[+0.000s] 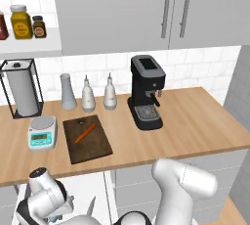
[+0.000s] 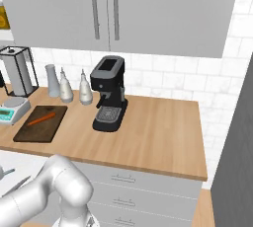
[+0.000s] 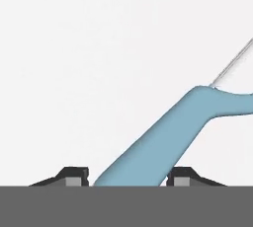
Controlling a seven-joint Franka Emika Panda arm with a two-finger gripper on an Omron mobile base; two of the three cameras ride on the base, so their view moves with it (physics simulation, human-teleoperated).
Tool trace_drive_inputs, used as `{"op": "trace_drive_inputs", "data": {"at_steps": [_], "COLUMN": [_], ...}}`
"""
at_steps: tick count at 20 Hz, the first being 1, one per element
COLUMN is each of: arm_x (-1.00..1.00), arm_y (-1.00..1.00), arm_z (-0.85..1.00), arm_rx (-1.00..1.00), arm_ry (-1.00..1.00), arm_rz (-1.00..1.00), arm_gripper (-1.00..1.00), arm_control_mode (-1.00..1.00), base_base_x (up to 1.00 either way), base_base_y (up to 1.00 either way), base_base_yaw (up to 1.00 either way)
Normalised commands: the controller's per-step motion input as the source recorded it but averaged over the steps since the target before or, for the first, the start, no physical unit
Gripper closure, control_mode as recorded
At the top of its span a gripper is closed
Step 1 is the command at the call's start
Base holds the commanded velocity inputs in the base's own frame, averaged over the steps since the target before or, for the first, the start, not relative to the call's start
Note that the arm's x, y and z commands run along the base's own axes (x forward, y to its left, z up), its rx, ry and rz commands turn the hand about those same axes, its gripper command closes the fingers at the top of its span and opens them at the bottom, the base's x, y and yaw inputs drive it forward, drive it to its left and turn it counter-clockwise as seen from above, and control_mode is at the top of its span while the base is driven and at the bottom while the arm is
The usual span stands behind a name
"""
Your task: Place the appropriate cutting tool for cutting the carrot skin on the cutting board.
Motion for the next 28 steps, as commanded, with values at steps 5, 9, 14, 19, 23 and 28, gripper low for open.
{"op": "trace_drive_inputs", "data": {"at_steps": [5,9,14,19,23,28], "arm_x": [-0.35,-0.49,-0.35,0.09,0.63,0.90], "arm_y": [-0.31,-0.08,-0.37,-0.66,-0.93,-0.96], "arm_z": [-0.23,0.76,1.00,1.00,0.67,0.42], "arm_rx": [0.00,0.02,0.04,0.01,0.00,0.00], "arm_ry": [-0.09,-0.10,-0.02,0.00,0.00,0.00], "arm_rz": [0.00,0.00,0.01,0.00,0.00,0.00], "arm_gripper": [1.00,1.00,1.00,1.00,1.00,1.00], "arm_control_mode": [-1.00,-1.00,-1.00,-1.00,-1.00,-1.00], "base_base_x": [0.00,0.00,0.00,0.00,0.00,0.00], "base_base_y": [0.00,0.00,0.00,0.00,0.00,0.00], "base_base_yaw": [0.00,0.00,0.00,0.00,0.00,0.00]}}
